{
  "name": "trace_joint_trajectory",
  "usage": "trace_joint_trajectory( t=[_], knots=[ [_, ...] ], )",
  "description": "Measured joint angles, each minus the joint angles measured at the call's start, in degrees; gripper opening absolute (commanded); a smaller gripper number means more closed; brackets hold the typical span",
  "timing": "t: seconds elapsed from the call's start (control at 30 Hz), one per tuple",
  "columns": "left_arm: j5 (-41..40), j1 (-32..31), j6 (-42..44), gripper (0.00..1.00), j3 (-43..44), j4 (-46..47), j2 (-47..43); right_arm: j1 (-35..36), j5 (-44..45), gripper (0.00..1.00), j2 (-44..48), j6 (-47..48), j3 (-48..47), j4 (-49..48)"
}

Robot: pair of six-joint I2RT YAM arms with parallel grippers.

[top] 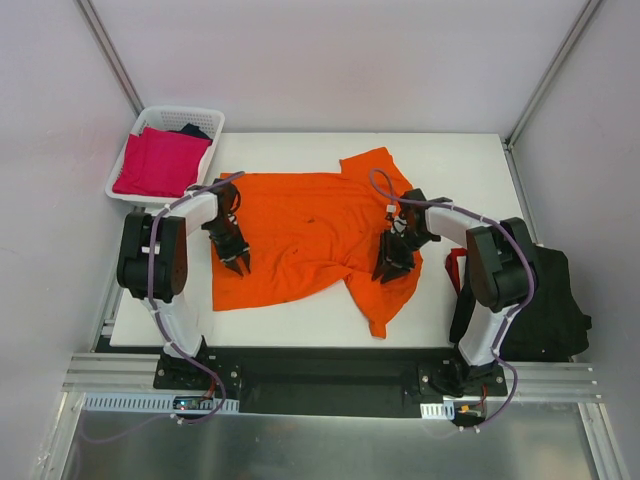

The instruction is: Fold and stack the t-shirts

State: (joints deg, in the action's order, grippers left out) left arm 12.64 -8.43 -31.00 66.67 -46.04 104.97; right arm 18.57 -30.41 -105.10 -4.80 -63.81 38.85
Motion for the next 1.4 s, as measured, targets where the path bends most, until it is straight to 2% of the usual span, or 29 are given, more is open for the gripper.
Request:
trace_joint_trajectory(
  t=[0.13, 0.27, 0.43, 0.53, 0.63, 0.7, 1.0, 1.4],
  knots=[
    [-1.7, 2.3, 0.3, 0.24, 0.0, -1.0, 0.0, 0.0, -0.1, 0.33, -0.1, 0.0, -0.6, -0.6],
    [-2.6, 2.6, 0.4, 0.24, 0.8, -2.0, 0.0, 0.0, -0.4, 0.26, -0.1, 0.0, -0.6, -1.1],
    [-2.7, 2.5, 0.5, 0.24, 4.0, -3.1, 0.1, 0.0, -0.6, 0.25, -0.5, -0.1, -0.5, -1.9],
    [-2.6, 2.5, 0.6, 0.24, 6.0, -3.6, 0.1, 0.1, -0.7, 0.18, -0.5, -0.2, -0.4, -2.4],
    [-2.6, 2.5, 0.6, 0.24, 6.9, -4.0, 0.1, 0.1, -0.8, 0.04, -0.4, -0.5, -0.1, -2.6],
    [-2.6, 2.5, 0.6, 0.25, 7.1, -4.2, 0.1, 0.1, -1.0, 0.01, -0.3, -0.9, -0.1, -2.7],
    [-2.6, 2.5, 1.1, 0.25, 8.5, -5.1, 2.2, 4.3, -1.4, 0.01, 6.2, -2.2, -0.5, 0.0],
    [-2.1, 2.5, 3.5, 0.25, 12.5, -5.2, 7.3, 14.0, -0.4, 0.01, 9.7, 0.9, -3.4, 13.7]
  ],
)
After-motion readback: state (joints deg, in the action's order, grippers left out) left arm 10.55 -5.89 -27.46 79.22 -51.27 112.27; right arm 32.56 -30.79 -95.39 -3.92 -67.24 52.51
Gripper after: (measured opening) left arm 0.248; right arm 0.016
